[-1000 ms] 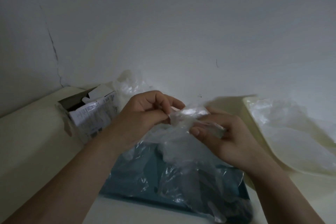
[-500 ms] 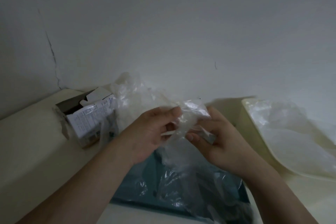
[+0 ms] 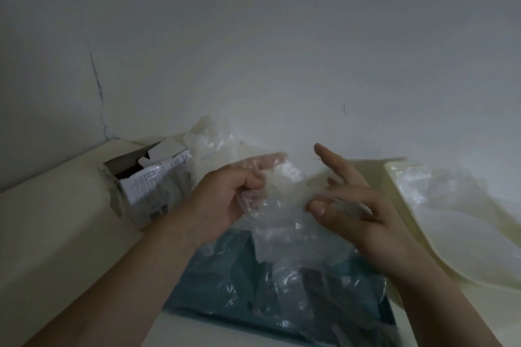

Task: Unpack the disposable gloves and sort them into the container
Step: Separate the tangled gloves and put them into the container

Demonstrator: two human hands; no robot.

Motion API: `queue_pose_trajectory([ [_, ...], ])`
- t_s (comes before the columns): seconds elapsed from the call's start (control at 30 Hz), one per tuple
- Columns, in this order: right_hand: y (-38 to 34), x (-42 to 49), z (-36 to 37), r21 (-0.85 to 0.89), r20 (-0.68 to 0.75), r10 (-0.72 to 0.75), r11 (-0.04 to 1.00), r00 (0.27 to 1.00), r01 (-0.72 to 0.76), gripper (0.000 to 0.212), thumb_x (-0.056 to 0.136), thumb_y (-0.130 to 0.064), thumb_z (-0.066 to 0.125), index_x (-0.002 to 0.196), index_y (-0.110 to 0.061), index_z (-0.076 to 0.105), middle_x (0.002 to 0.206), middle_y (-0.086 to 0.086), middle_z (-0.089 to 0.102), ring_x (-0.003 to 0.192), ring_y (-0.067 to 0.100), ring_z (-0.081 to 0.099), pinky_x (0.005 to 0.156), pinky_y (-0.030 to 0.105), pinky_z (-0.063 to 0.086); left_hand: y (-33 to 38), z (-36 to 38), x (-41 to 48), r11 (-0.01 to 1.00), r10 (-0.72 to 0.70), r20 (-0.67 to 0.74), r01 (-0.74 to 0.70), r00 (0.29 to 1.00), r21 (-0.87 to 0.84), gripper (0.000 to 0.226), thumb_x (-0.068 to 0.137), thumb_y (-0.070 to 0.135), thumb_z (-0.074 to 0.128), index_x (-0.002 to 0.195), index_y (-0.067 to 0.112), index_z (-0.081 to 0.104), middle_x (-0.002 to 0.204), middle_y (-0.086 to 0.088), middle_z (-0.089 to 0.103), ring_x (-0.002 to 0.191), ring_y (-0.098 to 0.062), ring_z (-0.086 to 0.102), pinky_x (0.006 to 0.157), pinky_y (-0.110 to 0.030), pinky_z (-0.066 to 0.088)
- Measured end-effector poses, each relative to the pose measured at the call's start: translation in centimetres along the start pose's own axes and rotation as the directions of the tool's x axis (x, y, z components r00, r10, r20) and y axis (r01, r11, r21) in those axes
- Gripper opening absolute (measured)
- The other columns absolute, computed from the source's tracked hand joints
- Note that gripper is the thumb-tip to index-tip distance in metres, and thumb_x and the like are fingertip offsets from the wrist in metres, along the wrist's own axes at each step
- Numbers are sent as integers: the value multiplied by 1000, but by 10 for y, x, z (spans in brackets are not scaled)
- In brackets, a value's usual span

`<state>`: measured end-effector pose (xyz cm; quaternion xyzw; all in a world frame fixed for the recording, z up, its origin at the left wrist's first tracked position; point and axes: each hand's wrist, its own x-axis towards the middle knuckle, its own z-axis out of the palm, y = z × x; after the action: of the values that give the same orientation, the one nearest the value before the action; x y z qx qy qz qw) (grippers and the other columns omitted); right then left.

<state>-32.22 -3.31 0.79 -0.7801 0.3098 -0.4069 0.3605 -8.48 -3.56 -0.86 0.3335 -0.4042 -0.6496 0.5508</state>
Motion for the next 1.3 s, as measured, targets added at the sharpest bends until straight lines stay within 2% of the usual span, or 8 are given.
queue_pose_trajectory([
  [0.1,2,2,2,101,60,56,993,997,-62,26,89,-36,79,90,-10,82,136,-21,65,141,3,48,110,26,42,3,15,-10,992,0,23,-3,1000,126,47,88,-6,40,109,7,81,115,-24,75,106,-37,71,98,-47,54],
  [0.2,6,1,4,280,95,143,946,985,-164,37,86,-30,78,90,7,75,94,23,72,96,27,70,85,37,54,5,26,-19,954,71,18,-73,997,292,51,90,-13,43,95,16,84,103,-12,79,98,-27,74,89,-41,59],
  [0.47,-11,-4,20,434,-89,175,893,980,-120,16,90,-16,74,83,-2,78,70,4,68,65,15,63,60,24,49,17,35,-32,922,261,-120,-210,958,325,67,100,-15,46,144,34,55,128,4,74,116,-23,72,100,-53,57],
  [0.6,-32,-8,16,289,-229,67,957,971,2,13,92,-11,72,85,-17,82,67,-9,70,56,7,61,52,20,47,20,52,-41,967,55,-212,0,976,254,12,99,16,66,108,15,75,93,-18,76,75,-12,76,66,-26,61],
  [0.77,-49,-17,-4,262,-363,111,965,925,-13,14,93,-26,73,100,-20,82,95,5,79,92,33,74,77,50,62,14,76,-45,980,27,-179,9,983,199,13,84,9,73,91,14,83,85,-7,79,74,-22,74,67,-33,60],
  [0.83,-46,-14,-22,295,-454,195,954,869,-59,13,94,-28,73,98,-20,83,94,2,80,86,24,76,71,39,62,9,78,-39,976,43,-268,17,963,215,24,98,2,62,89,19,76,73,1,73,64,-13,59,56,-27,50],
  [1.0,-40,-20,-102,85,-587,189,981,787,-172,12,98,-24,70,97,-16,79,82,0,79,49,10,59,42,25,45,6,90,-32,947,26,-229,49,973,317,8,93,20,76,99,13,76,72,-1,61,49,-8,46,46,-21,41],
  [1.3,2,-13,-188,-510,-462,228,722,857,-467,27,97,-34,61,76,-20,72,60,-6,72,56,12,61,56,28,48,36,121,-25,928,-2,-101,40,995,372,24,104,21,60,123,13,73,120,-7,77,107,-34,75,65,-36,61],
])
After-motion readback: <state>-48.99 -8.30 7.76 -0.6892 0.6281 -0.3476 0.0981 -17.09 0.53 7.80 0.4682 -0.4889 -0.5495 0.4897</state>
